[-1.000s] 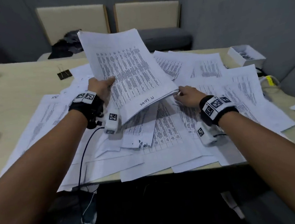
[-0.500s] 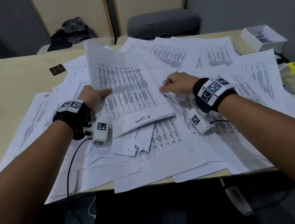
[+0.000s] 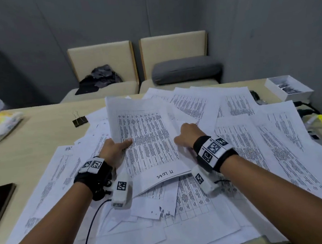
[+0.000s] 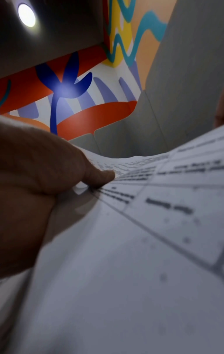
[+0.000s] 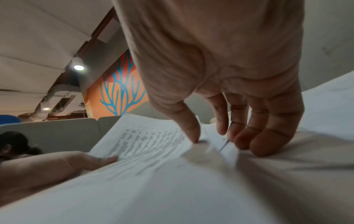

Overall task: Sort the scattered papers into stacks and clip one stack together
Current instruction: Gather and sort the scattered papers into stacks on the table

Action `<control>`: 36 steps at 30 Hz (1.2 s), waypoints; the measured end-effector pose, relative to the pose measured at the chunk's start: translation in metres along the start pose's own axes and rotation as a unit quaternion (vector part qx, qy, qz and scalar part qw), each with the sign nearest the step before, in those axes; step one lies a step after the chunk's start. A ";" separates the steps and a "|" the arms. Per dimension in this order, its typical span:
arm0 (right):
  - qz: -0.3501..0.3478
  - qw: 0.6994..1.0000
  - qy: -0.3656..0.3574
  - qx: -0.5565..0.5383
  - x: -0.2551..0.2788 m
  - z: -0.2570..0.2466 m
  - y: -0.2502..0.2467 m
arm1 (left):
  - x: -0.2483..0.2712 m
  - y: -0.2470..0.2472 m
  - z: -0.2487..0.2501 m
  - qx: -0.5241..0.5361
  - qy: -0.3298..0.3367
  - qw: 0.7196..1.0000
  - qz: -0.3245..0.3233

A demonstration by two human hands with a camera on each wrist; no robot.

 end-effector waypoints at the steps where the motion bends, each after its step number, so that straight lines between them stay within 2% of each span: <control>1: 0.012 1.000 0.003 -0.012 0.000 0.003 -0.005 | 0.001 0.000 0.004 -0.001 0.001 1.000 -0.002; 4: 0.028 0.999 0.025 -0.011 0.000 0.015 -0.013 | -0.002 -0.005 0.009 0.028 0.028 0.999 -0.015; 9: 0.010 0.999 0.012 0.033 0.012 0.006 -0.004 | -0.016 -0.046 0.018 0.054 0.066 0.996 0.021; 13: 0.005 0.998 0.045 0.035 0.011 -0.014 0.021 | -0.024 -0.066 0.017 -0.014 0.054 0.998 0.028; 16: 0.033 0.996 0.047 -0.062 0.006 -0.015 0.019 | -0.025 -0.069 0.014 -0.047 0.051 0.997 0.034; 19: 0.080 0.973 0.048 -0.209 0.006 0.002 -0.006 | -0.027 -0.072 0.010 -0.047 0.061 0.997 0.025; 21: 0.124 0.963 0.039 -0.235 0.013 0.016 -0.023 | -0.026 -0.074 0.007 -0.040 0.062 0.997 0.013; 27: 0.272 0.948 -0.027 -0.160 0.043 0.051 -0.051 | -0.022 -0.060 -0.007 -0.052 0.010 0.998 -0.041; 28: 0.275 0.949 -0.034 -0.151 0.048 0.057 -0.052 | -0.019 -0.054 -0.009 -0.037 -0.002 0.997 -0.062; 30: 0.237 0.962 -0.027 -0.134 0.056 0.067 -0.046 | -0.012 -0.041 -0.009 0.002 -0.012 0.996 -0.090; 33: 0.160 0.982 -0.007 -0.104 0.061 0.074 -0.029 | 0.001 -0.026 -0.003 -0.006 -0.008 0.996 -0.084; 34: 0.159 0.984 0.010 -0.076 0.061 0.075 -0.026 | 0.004 -0.023 -0.002 -0.002 -0.004 0.997 -0.083; 36: 0.215 0.975 0.033 -0.035 0.063 0.072 -0.028 | 0.008 -0.021 0.001 0.001 0.006 0.998 -0.069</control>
Point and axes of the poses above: each hand's wrist, its own x-axis away from the middle knuckle, its own y-axis out of the palm, z = x × y, the point moved 2 cm from there along -x, towards the middle knuckle, and after that the axes turned 6 degrees about -y, right-handed, at the moved point
